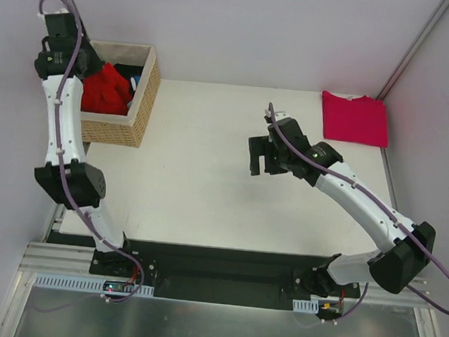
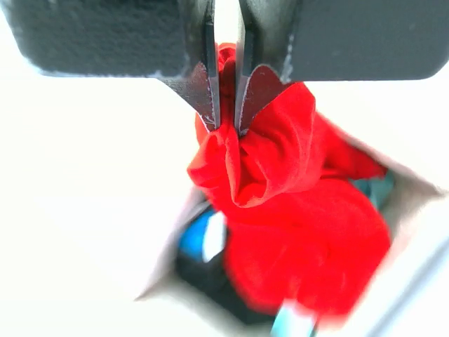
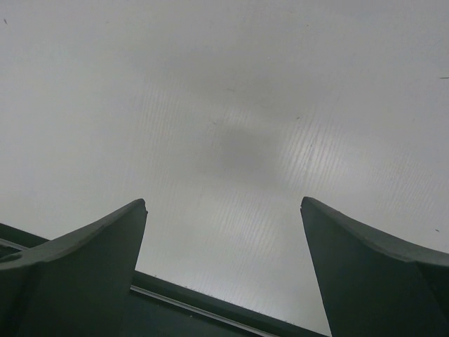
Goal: Fold and stack the t-shirts
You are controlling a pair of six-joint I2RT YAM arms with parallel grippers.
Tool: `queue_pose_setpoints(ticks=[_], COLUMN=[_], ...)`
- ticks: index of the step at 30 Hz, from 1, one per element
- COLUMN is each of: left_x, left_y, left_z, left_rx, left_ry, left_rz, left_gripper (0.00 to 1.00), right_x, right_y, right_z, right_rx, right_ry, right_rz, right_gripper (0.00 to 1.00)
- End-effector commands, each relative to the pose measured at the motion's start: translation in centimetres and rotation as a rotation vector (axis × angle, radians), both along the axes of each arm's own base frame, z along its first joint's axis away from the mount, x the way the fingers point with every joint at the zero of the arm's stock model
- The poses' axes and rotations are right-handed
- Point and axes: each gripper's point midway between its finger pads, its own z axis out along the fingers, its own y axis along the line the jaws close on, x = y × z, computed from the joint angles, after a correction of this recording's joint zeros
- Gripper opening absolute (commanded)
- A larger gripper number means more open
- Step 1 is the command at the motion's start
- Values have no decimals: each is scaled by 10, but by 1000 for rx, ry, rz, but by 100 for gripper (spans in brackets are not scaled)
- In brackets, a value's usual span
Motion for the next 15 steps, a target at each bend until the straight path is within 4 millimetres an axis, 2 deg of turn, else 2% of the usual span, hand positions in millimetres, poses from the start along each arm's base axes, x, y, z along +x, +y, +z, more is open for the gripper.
queue_pose_setpoints(ticks=[1, 2, 4, 5, 7, 8, 10, 11, 12, 14, 15], left_x=[-46, -57, -67, -79, -97, -104, -123, -125, -137, -145, -156], left_y=[-53, -72, -99, -130, -163, -188, -223, -236, -266, -293, -321], left_z=[138, 161, 184, 201, 234, 240, 260, 259, 258, 251, 238], left_rx=[2, -10, -6, -13, -26, -56, -143, -164, -199, -217, -223], left_ry=[-342, -410, -485, -537, -636, -653, -698, -694, -686, -665, -632], left_rz=[-152, -225, -312, -397, -513, -581, -711, -748, -836, -910, -981], left_gripper=[0, 0, 0, 0, 0, 0, 0, 0, 0, 0, 0], right_x=[-9, -10, -15, -15, -19, -19, -22, -22, -22, -23, -25], right_y=[1, 1, 1, 2, 0, 0, -7, -9, -11, -16, -19], right_z=[5, 6, 2, 2, 1, 2, 2, 2, 3, 7, 6], right_rx=[0, 3, -6, -3, -11, -6, -13, -9, -6, -7, -23], right_ry=[-29, -33, -29, -32, -38, -42, -56, -64, -71, -87, -84], right_rz=[-9, -9, -9, -8, -15, -25, -49, -58, -69, -80, -85], right_gripper=[96, 96, 96, 96, 96, 96, 96, 96, 96, 96, 96])
